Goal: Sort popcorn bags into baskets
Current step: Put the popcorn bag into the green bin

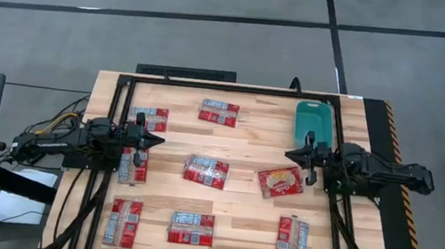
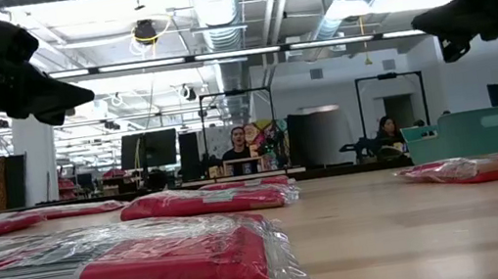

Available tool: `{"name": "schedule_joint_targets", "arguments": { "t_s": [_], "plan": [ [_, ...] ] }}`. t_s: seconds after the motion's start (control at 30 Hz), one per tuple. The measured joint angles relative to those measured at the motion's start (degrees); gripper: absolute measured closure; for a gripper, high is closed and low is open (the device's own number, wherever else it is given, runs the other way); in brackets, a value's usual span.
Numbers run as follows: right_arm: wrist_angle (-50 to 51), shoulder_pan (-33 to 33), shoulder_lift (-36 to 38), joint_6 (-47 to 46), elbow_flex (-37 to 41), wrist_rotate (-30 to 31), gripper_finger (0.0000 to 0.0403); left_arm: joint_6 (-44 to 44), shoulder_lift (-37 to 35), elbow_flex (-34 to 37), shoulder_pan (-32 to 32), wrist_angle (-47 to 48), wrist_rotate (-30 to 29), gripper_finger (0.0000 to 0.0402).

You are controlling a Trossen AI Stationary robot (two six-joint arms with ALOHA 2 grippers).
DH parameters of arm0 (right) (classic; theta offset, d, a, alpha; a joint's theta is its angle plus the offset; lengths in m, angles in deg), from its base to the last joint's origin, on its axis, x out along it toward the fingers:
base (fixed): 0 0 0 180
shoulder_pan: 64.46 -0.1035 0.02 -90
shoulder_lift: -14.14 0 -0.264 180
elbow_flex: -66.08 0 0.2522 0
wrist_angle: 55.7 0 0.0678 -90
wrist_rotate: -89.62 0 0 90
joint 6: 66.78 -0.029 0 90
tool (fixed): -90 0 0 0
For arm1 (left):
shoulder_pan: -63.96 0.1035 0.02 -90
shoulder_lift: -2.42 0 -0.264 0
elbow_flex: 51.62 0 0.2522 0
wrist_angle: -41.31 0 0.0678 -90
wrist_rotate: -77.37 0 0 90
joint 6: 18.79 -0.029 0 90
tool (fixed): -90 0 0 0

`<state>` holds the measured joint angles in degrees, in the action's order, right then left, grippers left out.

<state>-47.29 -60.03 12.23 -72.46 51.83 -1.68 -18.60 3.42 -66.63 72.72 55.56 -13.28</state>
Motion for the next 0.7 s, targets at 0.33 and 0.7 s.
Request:
{"name": "schedule_joint_targets", "arguments": {
  "t_s": [0.33,0.7],
  "plan": [
    [-4.58,0.9,-0.01,-5.57,0.0,6.91,0.0351,-10.8,0.01,0.0,0.02,-0.66,-4.08,0.0402],
    [-8.01,7.83,0.0,2.15,-0.33,22.31,0.0351,-3.41,0.19,0.01,0.5,-2.95,-19.97,0.0401]
  ]
}}
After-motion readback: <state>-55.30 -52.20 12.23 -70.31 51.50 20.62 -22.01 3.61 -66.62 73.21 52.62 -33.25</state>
